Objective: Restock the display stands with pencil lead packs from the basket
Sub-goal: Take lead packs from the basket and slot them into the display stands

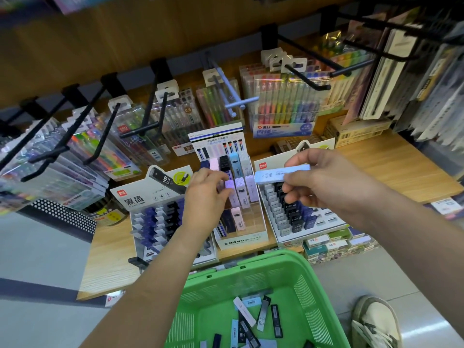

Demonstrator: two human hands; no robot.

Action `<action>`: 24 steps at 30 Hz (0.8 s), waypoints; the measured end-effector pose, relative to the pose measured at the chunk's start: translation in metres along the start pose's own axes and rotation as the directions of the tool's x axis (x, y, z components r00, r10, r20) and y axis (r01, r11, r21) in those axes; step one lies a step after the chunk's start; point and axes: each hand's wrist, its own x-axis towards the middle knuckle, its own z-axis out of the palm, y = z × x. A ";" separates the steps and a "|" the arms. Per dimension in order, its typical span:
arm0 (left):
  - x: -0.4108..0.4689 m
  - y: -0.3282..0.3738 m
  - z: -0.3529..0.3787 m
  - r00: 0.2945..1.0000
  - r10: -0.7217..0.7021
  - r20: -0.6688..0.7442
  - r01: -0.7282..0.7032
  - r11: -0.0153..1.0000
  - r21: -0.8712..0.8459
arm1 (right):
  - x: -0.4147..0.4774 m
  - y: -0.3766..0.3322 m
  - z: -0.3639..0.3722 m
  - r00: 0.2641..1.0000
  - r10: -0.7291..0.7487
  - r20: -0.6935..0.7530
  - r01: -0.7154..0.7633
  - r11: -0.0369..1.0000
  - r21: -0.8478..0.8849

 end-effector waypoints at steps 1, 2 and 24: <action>-0.002 0.002 -0.005 0.997 -0.072 -0.020 0.070 0.995 -0.068 | 0.000 0.001 0.000 1.000 -0.001 0.007 0.001 1.000 -0.012; -0.007 0.004 -0.012 0.988 -0.151 -0.023 0.145 0.975 -0.166 | 0.000 0.002 -0.001 1.000 0.001 0.015 -0.001 1.000 -0.024; -0.090 0.057 -0.091 0.827 -0.382 0.412 0.524 0.259 -0.811 | -0.019 0.002 0.034 0.950 0.028 0.311 -0.070 0.990 0.124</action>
